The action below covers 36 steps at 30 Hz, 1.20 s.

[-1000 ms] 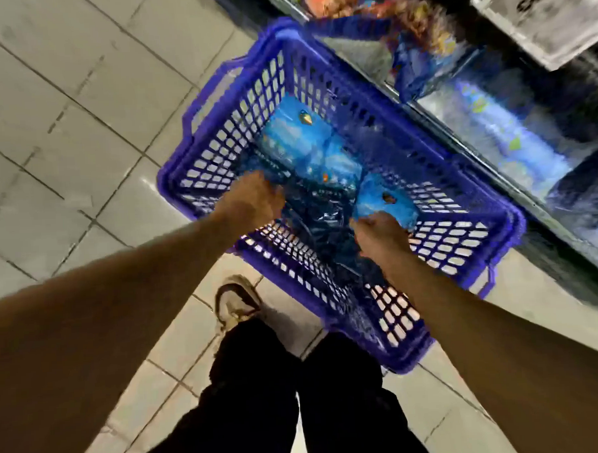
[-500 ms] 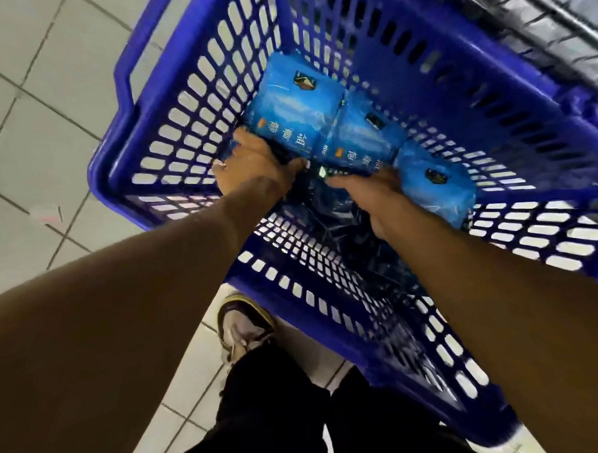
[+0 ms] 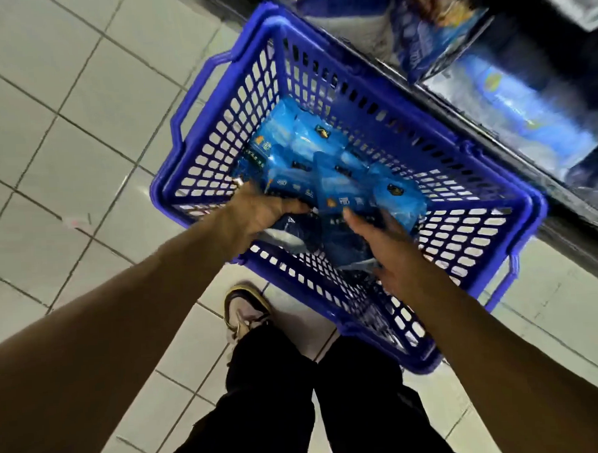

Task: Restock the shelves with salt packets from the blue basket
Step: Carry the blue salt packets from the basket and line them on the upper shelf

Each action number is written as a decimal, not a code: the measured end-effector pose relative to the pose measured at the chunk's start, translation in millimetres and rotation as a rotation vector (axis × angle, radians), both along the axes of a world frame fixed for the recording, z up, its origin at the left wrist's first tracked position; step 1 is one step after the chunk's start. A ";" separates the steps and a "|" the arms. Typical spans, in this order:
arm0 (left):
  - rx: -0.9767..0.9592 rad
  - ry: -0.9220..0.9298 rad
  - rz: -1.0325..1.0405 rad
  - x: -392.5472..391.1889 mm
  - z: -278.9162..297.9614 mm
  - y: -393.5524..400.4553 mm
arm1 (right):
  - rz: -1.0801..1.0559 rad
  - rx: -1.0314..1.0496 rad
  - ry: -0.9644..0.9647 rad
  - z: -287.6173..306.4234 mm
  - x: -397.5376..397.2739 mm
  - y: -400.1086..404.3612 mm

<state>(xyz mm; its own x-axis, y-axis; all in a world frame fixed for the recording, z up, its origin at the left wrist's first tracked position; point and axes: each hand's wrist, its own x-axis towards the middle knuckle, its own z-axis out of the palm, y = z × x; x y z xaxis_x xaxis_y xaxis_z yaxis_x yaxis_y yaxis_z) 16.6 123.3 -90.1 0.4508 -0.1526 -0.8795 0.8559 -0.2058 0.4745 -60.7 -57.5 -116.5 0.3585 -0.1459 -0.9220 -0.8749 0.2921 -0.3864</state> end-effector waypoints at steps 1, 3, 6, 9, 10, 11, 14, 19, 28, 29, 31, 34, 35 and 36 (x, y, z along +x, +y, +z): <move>-0.014 -0.008 0.033 -7.3 15.3 3.0 | -0.013 -0.018 0.001 19.5 -4.9 -2.8; -0.093 0.016 0.132 -23.3 49.0 11.9 | -0.129 0.058 -0.034 56.4 -14.1 -8.2; -0.237 0.082 0.305 -48.3 109.8 26.1 | -0.278 0.246 -0.126 119.5 -28.8 -10.2; -0.328 0.115 0.403 -70.6 172.9 40.1 | -0.318 0.309 -0.188 192.7 -36.6 -3.5; -0.362 0.126 0.423 -77.0 195.2 44.3 | -0.300 0.334 -0.200 218.8 -38.3 0.0; -0.397 0.128 0.441 -82.2 217.2 49.9 | -0.268 0.350 -0.209 244.0 -39.1 2.7; -0.440 0.080 0.474 -95.3 289.7 63.4 | -0.141 0.342 -0.215 321.2 -42.3 9.6; -0.385 -0.050 0.396 -101.4 417.0 77.5 | -0.184 0.374 -0.244 442.0 -51.8 19.4; -0.323 -0.207 0.442 -109.2 598.6 65.6 | -0.040 0.300 -0.399 603.8 -74.9 -8.4; -0.311 -0.229 0.438 -113.2 612.5 63.1 | -0.011 0.300 -0.418 617.1 -79.0 -12.1; -0.309 -0.271 0.427 -121.6 636.3 56.1 | 0.030 0.270 -0.467 640.5 -85.8 -17.7; -0.321 -0.321 0.449 -129.2 661.8 44.5 | -0.040 0.175 -0.526 665.8 -92.5 -28.2; -0.320 -0.328 0.473 -129.7 666.5 40.6 | -0.064 0.171 -0.552 673.6 -94.1 -30.9; -0.319 -0.331 0.489 -130.4 671.2 35.7 | -0.085 0.178 -0.570 681.4 -96.7 -34.0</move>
